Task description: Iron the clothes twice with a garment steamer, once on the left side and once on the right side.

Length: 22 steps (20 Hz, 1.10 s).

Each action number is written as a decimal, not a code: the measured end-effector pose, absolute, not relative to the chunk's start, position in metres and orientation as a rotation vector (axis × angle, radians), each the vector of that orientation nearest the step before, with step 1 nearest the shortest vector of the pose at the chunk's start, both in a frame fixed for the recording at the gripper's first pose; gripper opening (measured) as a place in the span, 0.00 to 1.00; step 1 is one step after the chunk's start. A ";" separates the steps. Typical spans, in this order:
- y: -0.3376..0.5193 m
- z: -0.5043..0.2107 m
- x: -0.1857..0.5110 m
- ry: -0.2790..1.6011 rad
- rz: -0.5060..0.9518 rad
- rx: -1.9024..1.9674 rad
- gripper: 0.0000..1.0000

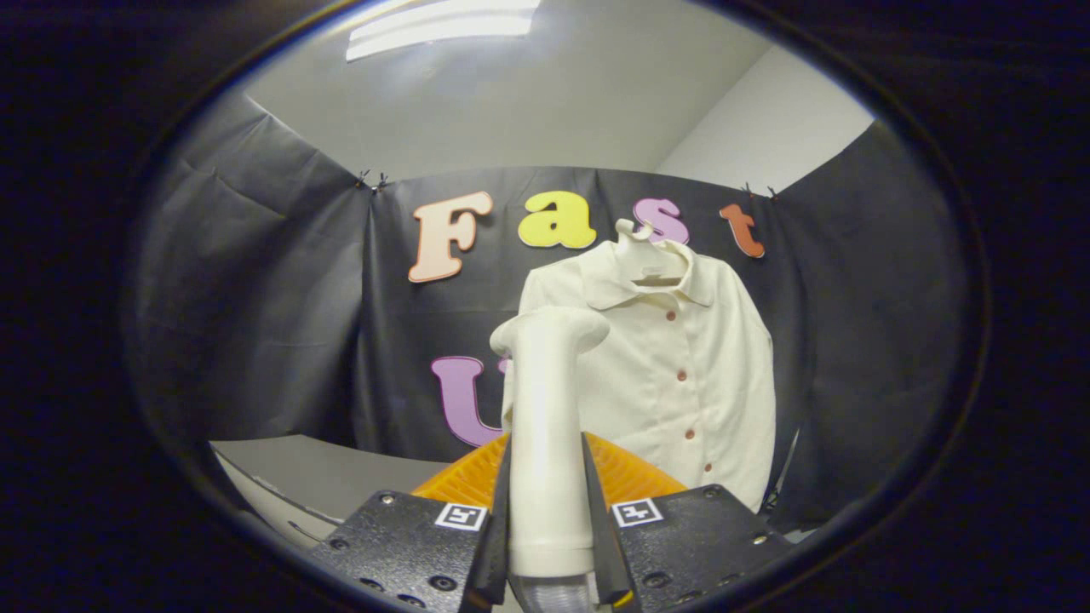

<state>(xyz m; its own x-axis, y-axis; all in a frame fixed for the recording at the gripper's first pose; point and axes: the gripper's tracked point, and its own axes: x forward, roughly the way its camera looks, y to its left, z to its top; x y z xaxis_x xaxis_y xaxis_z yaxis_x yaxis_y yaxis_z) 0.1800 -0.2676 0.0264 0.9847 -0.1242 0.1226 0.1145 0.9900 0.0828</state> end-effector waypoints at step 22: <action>-0.344 -0.088 0.226 -0.032 -0.125 0.154 0.39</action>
<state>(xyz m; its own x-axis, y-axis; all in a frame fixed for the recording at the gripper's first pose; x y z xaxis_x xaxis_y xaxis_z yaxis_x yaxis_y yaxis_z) 0.2258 -0.3438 -0.0883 0.9917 -0.1266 0.0222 0.1217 0.9804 0.1548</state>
